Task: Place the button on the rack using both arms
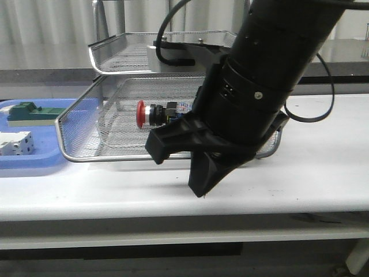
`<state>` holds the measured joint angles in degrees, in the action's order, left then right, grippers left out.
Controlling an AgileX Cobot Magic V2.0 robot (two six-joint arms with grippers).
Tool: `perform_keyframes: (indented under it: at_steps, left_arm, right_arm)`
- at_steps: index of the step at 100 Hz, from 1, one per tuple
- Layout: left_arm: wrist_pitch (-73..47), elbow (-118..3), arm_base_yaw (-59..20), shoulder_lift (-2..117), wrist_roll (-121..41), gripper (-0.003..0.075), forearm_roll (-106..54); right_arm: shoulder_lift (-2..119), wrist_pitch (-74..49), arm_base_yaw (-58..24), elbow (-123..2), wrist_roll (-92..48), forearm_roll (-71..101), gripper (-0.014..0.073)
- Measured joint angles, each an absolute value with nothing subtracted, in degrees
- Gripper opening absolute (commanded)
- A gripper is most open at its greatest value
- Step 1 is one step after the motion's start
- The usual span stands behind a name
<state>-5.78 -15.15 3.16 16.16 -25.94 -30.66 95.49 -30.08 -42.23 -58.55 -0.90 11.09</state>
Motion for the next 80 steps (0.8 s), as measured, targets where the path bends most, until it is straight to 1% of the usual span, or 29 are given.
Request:
perform_keyframes:
  at_steps: [26, 48, 63, 80]
  left_arm:
    - [-5.78, -15.15, 3.16, 16.16, -25.94, -0.002, -30.66]
    - [-5.78, -15.15, 3.16, 16.16, -25.94, -0.002, -30.66]
    - [-5.78, -15.15, 3.16, 16.16, -25.94, -0.002, -30.66]
    - [-5.78, -15.15, 3.16, 16.16, -25.94, -0.002, -30.66]
  right_arm:
    - [98.82, -31.26, -41.99, -62.89, -0.9, 6.21, -0.0064]
    - [102.1, -31.28, -38.25, -68.25, -1.04, 3.59, -0.0064]
    - [104.59, -33.7, -35.8, -72.19, -1.04, 3.03, -0.0064]
    - [108.1, -31.67, -32.1, -77.7, -1.04, 0.0, -0.0064]
